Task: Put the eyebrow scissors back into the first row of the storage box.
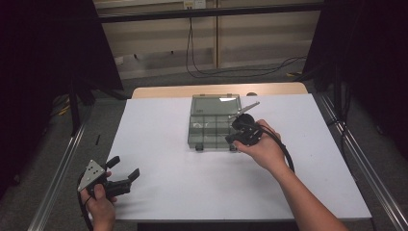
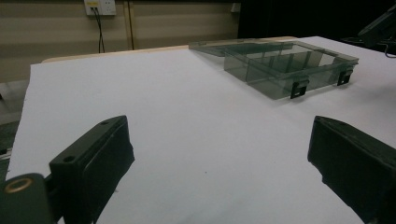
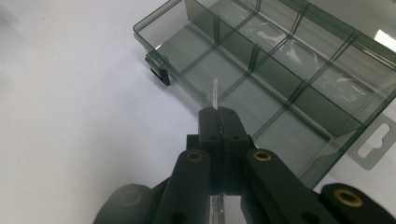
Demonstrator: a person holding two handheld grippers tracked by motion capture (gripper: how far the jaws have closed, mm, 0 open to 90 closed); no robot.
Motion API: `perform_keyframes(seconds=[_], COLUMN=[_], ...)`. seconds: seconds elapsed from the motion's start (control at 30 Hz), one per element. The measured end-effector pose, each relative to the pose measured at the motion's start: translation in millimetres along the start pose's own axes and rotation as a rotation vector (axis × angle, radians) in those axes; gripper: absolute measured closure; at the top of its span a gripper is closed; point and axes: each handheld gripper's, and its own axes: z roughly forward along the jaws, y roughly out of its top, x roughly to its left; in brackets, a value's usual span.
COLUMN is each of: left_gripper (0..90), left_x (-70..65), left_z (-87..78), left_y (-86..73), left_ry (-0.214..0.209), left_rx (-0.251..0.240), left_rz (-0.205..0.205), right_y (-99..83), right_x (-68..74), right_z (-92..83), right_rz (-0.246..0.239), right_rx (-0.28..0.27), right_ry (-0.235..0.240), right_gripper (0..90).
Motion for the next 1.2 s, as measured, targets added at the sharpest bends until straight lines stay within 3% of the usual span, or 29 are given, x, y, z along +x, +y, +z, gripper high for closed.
perform_keyframes(seconds=[0.73,1.2], left_gripper=[6.2,6.2], left_x=[0.7,0.7], left_z=[0.0,-0.1], left_y=[0.2,0.1], left_ry=[0.002,0.005], left_rx=[0.002,0.0], left_rz=[0.005,-0.003], right_y=[20.3,33.1], right_x=[-27.6,-39.8], right_z=[17.2,33.0], right_rz=[-0.008,-0.074], right_rx=[-0.03,-0.052], right_ry=[-0.032,-0.058], right_gripper=[90.0,90.0])
